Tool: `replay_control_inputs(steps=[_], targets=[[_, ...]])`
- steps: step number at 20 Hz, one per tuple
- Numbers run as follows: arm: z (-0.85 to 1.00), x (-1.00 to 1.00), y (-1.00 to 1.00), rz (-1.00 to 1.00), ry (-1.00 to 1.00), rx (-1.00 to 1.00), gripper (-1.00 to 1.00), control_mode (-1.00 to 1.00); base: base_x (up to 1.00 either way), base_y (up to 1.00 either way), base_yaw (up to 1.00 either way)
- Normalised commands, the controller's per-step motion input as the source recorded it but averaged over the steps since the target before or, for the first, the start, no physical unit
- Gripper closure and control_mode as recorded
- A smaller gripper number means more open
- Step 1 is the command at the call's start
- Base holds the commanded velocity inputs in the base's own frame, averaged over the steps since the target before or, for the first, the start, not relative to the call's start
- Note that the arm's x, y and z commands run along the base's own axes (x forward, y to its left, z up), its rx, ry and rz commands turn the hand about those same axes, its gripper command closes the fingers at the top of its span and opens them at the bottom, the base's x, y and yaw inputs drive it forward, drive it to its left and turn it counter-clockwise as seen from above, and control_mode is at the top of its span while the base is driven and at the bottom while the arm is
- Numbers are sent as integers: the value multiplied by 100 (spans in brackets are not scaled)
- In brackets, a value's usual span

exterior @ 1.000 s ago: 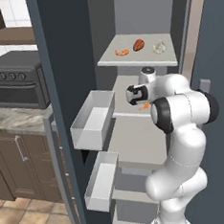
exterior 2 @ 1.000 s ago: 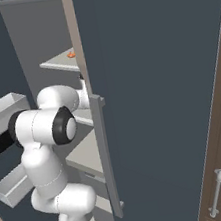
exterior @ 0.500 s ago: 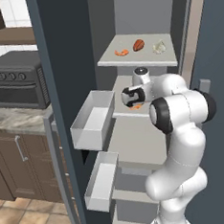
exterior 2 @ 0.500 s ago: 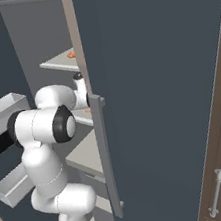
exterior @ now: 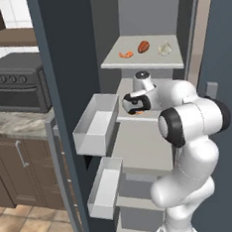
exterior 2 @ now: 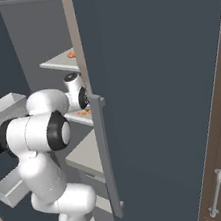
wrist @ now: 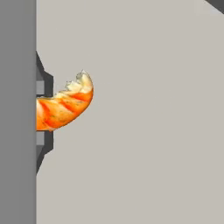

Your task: Take the shrimps from the second highest rack and move them to the highest rack where the sweet potato and garlic are located, to maximize freezer space. Close the freezer door after rearranging.

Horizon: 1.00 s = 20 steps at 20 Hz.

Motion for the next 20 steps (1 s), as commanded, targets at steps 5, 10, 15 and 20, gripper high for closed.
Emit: replay_control_inputs(steps=[5, 10, 15, 20], targets=[[39, -69, 7, -1, -9, 4, 100, -100, 0, 0, 0], [64, -76, 0, -5, -20, 5, 100, -100, 0, 0, 0], [71, -69, 0, -12, -15, 5, 100, -100, 0, 0, 0], [81, -43, 0, -16, -3, 2, 100, -100, 0, 0, 0]])
